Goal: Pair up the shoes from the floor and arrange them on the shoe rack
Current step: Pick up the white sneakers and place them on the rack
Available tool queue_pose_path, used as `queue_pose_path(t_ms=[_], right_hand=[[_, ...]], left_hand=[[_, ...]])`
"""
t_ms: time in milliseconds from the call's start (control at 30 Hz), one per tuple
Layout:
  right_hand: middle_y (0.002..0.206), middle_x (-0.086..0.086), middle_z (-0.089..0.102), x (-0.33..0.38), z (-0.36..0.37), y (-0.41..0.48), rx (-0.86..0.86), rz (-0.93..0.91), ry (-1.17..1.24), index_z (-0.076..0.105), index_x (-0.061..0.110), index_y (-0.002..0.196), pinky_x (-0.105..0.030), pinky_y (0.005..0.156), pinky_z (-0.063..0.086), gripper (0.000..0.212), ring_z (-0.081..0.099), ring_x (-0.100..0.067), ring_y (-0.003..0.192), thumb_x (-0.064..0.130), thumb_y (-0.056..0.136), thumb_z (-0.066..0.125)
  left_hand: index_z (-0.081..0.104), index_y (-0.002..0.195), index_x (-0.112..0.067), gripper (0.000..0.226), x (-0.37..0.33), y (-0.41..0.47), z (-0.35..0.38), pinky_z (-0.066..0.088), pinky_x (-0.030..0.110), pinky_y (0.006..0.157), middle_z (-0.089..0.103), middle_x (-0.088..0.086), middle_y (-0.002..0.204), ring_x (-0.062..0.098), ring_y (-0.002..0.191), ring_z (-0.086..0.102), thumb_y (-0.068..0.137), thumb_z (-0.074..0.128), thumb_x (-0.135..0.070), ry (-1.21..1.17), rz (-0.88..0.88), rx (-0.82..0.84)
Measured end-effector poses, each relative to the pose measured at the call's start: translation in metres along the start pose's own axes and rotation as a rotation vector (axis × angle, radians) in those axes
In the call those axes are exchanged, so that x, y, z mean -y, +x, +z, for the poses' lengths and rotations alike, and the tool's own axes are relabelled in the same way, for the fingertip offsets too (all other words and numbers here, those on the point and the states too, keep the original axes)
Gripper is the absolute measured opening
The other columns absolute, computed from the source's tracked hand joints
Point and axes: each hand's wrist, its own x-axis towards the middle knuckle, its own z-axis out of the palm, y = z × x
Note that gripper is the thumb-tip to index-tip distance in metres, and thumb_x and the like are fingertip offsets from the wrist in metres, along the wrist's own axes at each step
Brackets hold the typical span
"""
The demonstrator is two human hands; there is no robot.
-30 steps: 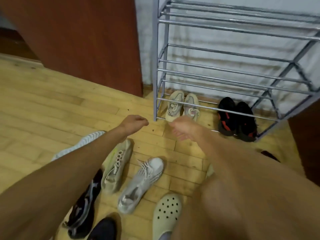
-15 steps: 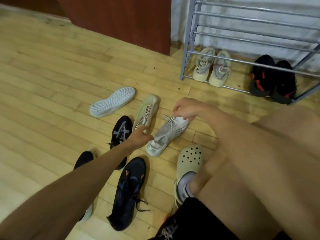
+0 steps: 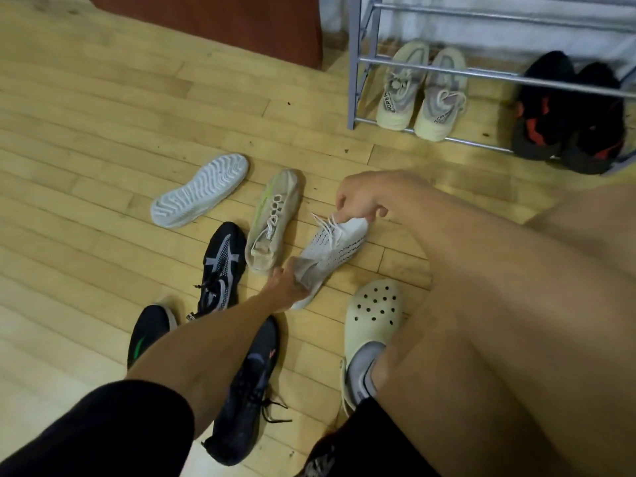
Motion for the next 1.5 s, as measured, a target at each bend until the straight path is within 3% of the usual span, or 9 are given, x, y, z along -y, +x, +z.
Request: queue_pose_path(t_ms=[167, 433, 667, 800, 900, 1067, 1233, 1367, 1500], right_hand=[[0.089, 0.000, 0.062, -0.007, -0.004, 0.003, 0.040, 0.034, -0.026, 0.060, 0.012, 0.125, -0.036, 0.086, 0.049, 0.045, 0.065, -0.023, 0.097, 0.042, 0.091, 0.057], [0.112, -0.010, 0.069, 0.002, 0.003, -0.011, -0.048, 0.022, 0.055, 0.059, 0.013, 0.122, -0.043, 0.091, 0.054, 0.043, 0.071, -0.023, 0.095, 0.039, 0.089, 0.058], [0.105, -0.007, 0.066, 0.006, 0.018, -0.040, -0.109, 0.029, 0.108, 0.060, 0.013, 0.120, -0.035, 0.081, 0.056, 0.038, 0.070, -0.022, 0.093, 0.035, 0.090, 0.059], [0.073, -0.003, 0.055, 0.012, 0.019, -0.064, -0.166, 0.036, 0.123, 0.060, 0.013, 0.093, -0.025, 0.056, 0.042, 0.019, 0.061, -0.021, 0.072, 0.032, 0.090, 0.058], [0.068, -0.001, 0.043, 0.019, 0.009, -0.087, -0.277, 0.024, 0.248, 0.044, 0.017, 0.067, -0.029, 0.051, 0.029, 0.033, 0.038, -0.017, 0.056, 0.036, 0.092, 0.053], [0.111, -0.001, 0.057, 0.027, -0.026, -0.146, -0.527, -0.082, 0.734, 0.055, 0.018, 0.125, -0.038, 0.084, 0.056, 0.034, 0.061, -0.021, 0.097, 0.031, 0.093, 0.057], [0.080, -0.010, 0.062, 0.008, -0.066, -0.218, -0.771, -0.167, 1.020, 0.055, 0.010, 0.107, -0.043, 0.073, 0.056, 0.024, 0.059, -0.021, 0.064, -0.001, 0.087, 0.060], [0.097, -0.017, 0.066, -0.031, -0.081, -0.272, -0.903, -0.206, 1.163, 0.052, 0.010, 0.122, -0.051, 0.080, 0.058, 0.039, 0.064, -0.030, 0.081, 0.000, 0.086, 0.063], [0.104, -0.017, 0.066, -0.083, -0.076, -0.320, -0.932, -0.253, 1.279, 0.049, 0.012, 0.126, -0.054, 0.088, 0.054, 0.041, 0.066, -0.033, 0.090, -0.001, 0.088, 0.061]], left_hand=[[0.038, 0.142, -0.007, 0.057, -0.002, 0.008, 0.000, 0.047, 0.037, 0.084, 0.053, 0.015, 0.131, 0.031, 0.115, 0.055, 0.089, 0.055, -0.020, -0.097, -0.134, -0.101], [0.060, 0.094, 0.007, 0.009, -0.023, -0.004, 0.009, 0.055, 0.032, 0.067, 0.061, 0.014, 0.087, 0.021, 0.074, 0.058, 0.086, 0.059, 0.005, -0.617, -0.310, 0.252], [0.054, 0.080, 0.002, 0.017, -0.023, -0.030, -0.003, 0.051, 0.033, 0.061, 0.056, 0.015, 0.079, 0.023, 0.068, 0.053, 0.094, 0.046, 0.006, -0.912, -0.388, 0.373], [0.056, 0.083, 0.005, 0.012, -0.043, -0.055, -0.039, 0.056, 0.033, 0.059, 0.060, 0.019, 0.082, 0.028, 0.067, 0.059, 0.091, 0.048, 0.009, -0.857, -0.231, 0.198], [0.059, 0.083, 0.002, 0.007, -0.073, -0.091, -0.083, 0.057, 0.035, 0.058, 0.063, 0.014, 0.074, 0.025, 0.067, 0.061, 0.086, 0.060, 0.007, -0.861, -0.044, 0.044], [0.063, 0.083, 0.004, 0.006, -0.133, -0.149, -0.160, 0.057, 0.029, 0.056, 0.064, 0.013, 0.071, 0.020, 0.058, 0.060, 0.080, 0.063, 0.009, -0.784, 0.264, -0.069], [0.062, 0.080, -0.002, 0.012, -0.202, -0.205, -0.201, 0.058, 0.028, 0.054, 0.066, 0.011, 0.072, 0.021, 0.063, 0.063, 0.083, 0.060, 0.009, -0.612, 0.464, -0.141], [0.063, 0.089, -0.005, 0.009, -0.266, -0.244, -0.212, 0.060, 0.035, 0.069, 0.068, 0.011, 0.082, 0.021, 0.070, 0.066, 0.085, 0.062, 0.004, -0.520, 0.578, -0.132], [0.063, 0.100, -0.001, 0.015, -0.325, -0.264, -0.193, 0.058, 0.025, 0.055, 0.070, 0.010, 0.084, 0.014, 0.057, 0.068, 0.087, 0.066, -0.007, -0.511, 0.656, -0.112]])
